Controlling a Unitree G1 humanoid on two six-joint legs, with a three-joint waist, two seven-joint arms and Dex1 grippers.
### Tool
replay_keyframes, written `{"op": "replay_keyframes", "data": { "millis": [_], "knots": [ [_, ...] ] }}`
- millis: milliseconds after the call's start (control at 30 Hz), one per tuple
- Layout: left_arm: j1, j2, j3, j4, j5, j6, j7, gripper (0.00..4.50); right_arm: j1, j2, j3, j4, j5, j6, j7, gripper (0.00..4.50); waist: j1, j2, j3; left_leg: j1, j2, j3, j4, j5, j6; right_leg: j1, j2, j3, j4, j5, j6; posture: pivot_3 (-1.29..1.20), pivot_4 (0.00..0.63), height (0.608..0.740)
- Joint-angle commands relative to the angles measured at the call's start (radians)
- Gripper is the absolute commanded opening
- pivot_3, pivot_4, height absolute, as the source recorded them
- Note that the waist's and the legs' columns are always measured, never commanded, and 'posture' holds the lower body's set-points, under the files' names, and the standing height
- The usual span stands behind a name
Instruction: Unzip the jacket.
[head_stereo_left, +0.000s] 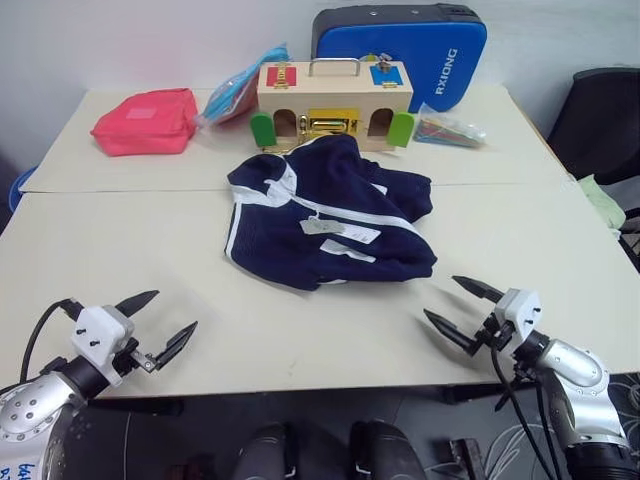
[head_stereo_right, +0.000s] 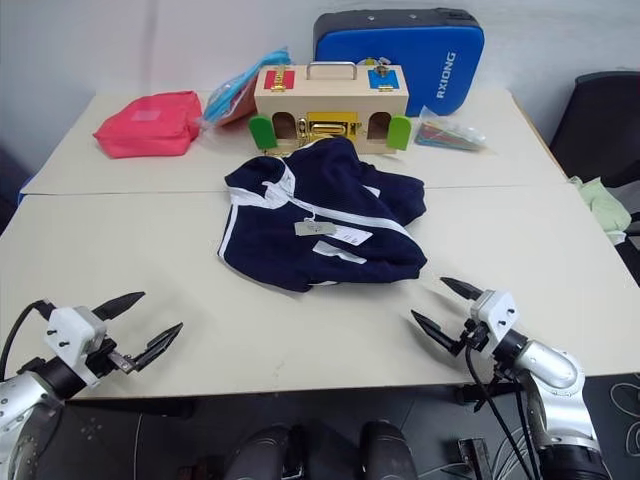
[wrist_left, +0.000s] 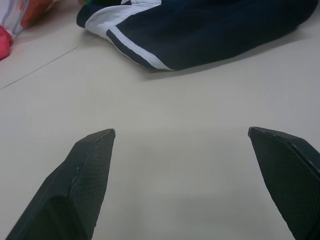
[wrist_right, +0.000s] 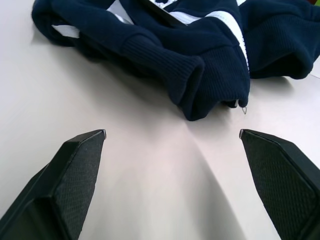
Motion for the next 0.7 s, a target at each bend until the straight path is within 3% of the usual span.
{"op": "replay_keyframes", "data": {
  "millis": [33, 233, 700],
  "knots": [
    [0.013, 0.009, 0.03, -0.038, -0.026, -0.001, -0.006, 4.45, 0.028, -0.026, -0.026, -0.05, 0.021, -0.012, 0.018, 4.5, 0.0, 0.0, 0.0, 0.0, 0.0, 0.0, 0.0, 0.0, 0.0, 0.0, 0.0, 0.0, 0.0, 0.0, 0.0, 0.0, 0.15, 0.74],
    [0.05, 0.057, 0.047, -0.077, -0.192, 0.136, -0.116, 4.45, 0.08, -0.051, -0.04, -0.102, 0.038, -0.007, 0.035, 4.5, 0.006, 0.0, 0.0, 0.0, 0.0, 0.0, 0.001, 0.0, 0.0, 0.0, -0.001, 0.0, 0.0, 0.0, 0.0, 0.0, 0.15, 0.74],
    [0.025, 0.119, 0.051, -0.065, -0.192, 0.123, -0.218, 4.45, 0.152, -0.069, -0.037, -0.239, 0.069, 0.016, 0.056, 4.5, 0.007, 0.0, 0.0, 0.0, 0.0, 0.0, 0.0, 0.0, 0.0, 0.0, -0.001, 0.0, 0.0, 0.0, 0.0, 0.0, 0.15, 0.74]
  ]
}}
